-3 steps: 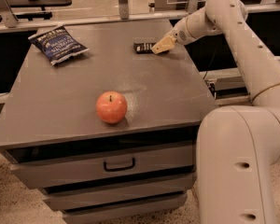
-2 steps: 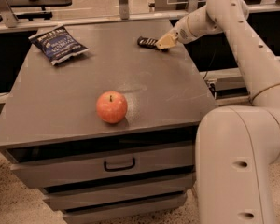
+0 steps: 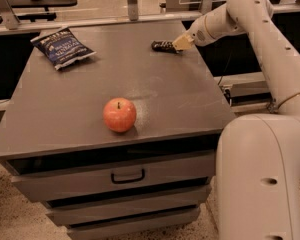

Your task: Move rxbar chocolate near apple

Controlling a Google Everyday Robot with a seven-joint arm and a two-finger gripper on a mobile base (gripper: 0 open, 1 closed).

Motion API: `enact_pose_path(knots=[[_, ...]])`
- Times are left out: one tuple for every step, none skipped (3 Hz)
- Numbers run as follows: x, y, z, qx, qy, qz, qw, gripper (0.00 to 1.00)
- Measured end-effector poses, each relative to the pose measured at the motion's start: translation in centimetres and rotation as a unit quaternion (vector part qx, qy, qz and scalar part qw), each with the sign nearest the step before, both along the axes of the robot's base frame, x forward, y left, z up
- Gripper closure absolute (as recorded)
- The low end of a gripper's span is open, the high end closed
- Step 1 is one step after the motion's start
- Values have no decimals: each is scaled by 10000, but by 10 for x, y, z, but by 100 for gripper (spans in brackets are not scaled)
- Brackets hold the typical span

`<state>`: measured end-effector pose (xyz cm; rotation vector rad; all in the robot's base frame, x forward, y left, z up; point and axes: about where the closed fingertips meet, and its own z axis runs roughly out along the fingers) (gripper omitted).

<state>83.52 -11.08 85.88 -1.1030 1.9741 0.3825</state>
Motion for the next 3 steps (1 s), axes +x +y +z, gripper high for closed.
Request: enact_pose_path(knots=[[-22, 4, 23, 24, -160, 245, 9996, 100], [-65, 13, 50, -33, -401, 664, 9970, 100], [-117, 22, 77, -42, -698, 993, 9926, 100]])
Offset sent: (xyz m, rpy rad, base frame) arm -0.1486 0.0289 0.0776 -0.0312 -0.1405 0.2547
